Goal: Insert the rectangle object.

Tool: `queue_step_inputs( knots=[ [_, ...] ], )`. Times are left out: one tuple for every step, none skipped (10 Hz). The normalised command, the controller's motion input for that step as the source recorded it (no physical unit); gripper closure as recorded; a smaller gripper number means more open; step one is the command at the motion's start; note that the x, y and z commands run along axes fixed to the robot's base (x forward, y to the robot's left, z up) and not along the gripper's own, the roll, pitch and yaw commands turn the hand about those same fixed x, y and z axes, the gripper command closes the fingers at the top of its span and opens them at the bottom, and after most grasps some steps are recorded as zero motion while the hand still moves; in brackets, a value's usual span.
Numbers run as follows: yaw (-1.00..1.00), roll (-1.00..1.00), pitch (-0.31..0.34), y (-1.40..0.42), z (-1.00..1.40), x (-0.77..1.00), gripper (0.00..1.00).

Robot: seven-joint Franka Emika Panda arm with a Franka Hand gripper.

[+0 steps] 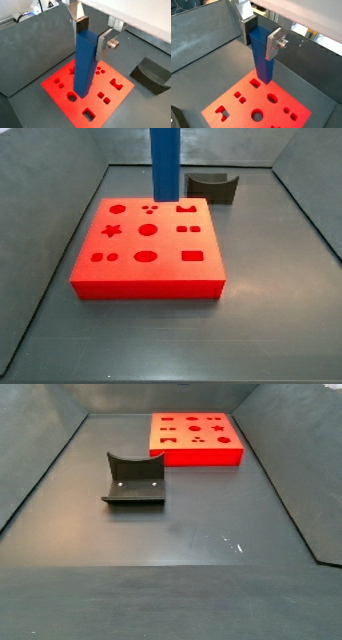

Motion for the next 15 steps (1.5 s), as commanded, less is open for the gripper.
queue_step_inputs(
  knots=[
    [0.12, 0.4, -0.014, -0.67, -0.06, -0.12, 1.0],
    [0.0, 0.5, -0.001, -0.77, 0.0, 0.01, 1.0],
    [0.0, 0.45, -0.027, -0.81, 0.0, 0.11, 1.0],
    [0.0, 0.47, -0.049, -0.68, -0.05, 0.31, 1.0],
    [0.03, 0.5, -0.07, -0.32, 0.01, 0.52, 1.0],
    [0.03, 0.5, -0.057, -0.13, 0.07, 0.62, 1.0],
    [0.13, 0.5, -0.023, 0.0, 0.11, 0.64, 1.0],
    [0.12, 0.5, 0.0, 0.03, 0.07, 0.71, 1.0],
    [0.08, 0.5, 0.0, 0.08, 0.01, 0.77, 1.0],
    [0.01, 0.49, 0.014, 0.08, 0.0, 0.95, 1.0],
    [0.17, 0.27, 0.0, 0.0, -0.13, 0.48, 1.0],
    [0.0, 0.0, 0.02, 0.0, 0.0, 0.01, 1.0],
    [0.0, 0.03, 0.0, 0.0, -0.75, 0.3, 1.0],
    [0.0, 0.01, 0.101, -0.03, -0.98, 0.68, 1.0],
    [0.01, 0.07, 0.111, -0.1, -0.91, 0.79, 1.0]
  ],
)
